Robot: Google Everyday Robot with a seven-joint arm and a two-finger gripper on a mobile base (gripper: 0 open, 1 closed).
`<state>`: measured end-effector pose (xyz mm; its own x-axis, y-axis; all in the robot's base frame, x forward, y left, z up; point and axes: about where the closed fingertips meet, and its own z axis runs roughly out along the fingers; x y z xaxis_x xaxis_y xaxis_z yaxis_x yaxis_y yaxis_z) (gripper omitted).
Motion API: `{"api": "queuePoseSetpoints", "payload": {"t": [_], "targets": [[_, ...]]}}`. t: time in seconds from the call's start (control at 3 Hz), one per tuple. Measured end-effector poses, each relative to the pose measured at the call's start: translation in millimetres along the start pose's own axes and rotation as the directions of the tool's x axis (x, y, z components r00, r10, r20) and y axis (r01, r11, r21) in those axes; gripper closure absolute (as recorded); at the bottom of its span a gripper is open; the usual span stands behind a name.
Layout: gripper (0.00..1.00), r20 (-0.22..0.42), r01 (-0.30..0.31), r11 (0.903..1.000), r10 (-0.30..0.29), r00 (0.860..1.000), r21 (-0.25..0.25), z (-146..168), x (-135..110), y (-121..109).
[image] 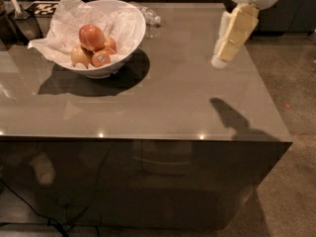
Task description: Pick apple from white bowl
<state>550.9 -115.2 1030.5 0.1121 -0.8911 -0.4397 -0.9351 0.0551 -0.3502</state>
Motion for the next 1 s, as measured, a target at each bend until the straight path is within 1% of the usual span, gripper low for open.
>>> {"api": "queuePoseSetpoints", "payload": {"t": [0.33, 0.67, 1.0], "targets": [[0.00, 0.027, 0.007, 0.9999, -0.007, 1.000, 0.007, 0.9, -6.9, -6.4], [0.00, 0.097, -0.037, 0.9990, 0.039, 0.995, -0.025, 35.3, -20.9, -27.5], [0.00, 0.110, -0.057, 0.9916, 0.070, 0.991, -0.116, 78.6, -33.3, -51.7]]}}
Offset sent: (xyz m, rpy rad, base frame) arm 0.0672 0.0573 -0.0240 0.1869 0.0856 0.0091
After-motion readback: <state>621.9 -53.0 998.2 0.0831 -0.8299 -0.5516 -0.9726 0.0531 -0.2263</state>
